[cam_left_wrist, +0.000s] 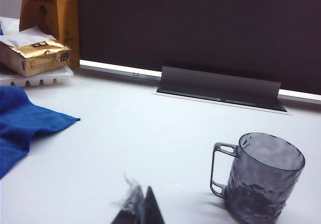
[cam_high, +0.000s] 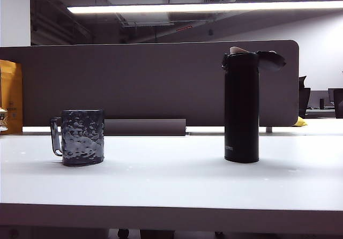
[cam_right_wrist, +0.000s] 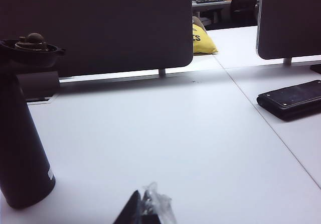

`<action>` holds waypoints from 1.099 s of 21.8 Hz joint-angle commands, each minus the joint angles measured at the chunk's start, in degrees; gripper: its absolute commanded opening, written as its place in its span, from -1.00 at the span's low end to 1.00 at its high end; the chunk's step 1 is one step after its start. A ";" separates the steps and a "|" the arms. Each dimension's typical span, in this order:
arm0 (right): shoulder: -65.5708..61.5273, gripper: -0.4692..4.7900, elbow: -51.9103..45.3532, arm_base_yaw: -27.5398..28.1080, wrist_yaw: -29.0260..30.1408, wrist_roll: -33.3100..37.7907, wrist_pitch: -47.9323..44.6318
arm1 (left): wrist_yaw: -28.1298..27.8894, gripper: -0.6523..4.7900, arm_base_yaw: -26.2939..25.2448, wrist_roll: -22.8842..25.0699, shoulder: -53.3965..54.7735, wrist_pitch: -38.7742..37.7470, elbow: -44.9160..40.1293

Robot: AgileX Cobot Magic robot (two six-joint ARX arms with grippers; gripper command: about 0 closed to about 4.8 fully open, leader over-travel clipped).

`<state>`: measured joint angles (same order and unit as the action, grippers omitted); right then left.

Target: Pick up the black thermos, pour some water into the cup, then place the black thermos back on the table.

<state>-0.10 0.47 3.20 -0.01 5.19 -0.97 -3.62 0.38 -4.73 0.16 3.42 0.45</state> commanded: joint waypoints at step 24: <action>-8.50 1.00 20.48 -0.17 5.40 -0.94 1.11 | 12.35 1.00 -0.02 -9.20 3.89 0.63 12.44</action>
<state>-6.52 19.55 3.16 2.90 4.56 -0.45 5.17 0.38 -12.01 2.35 3.68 11.31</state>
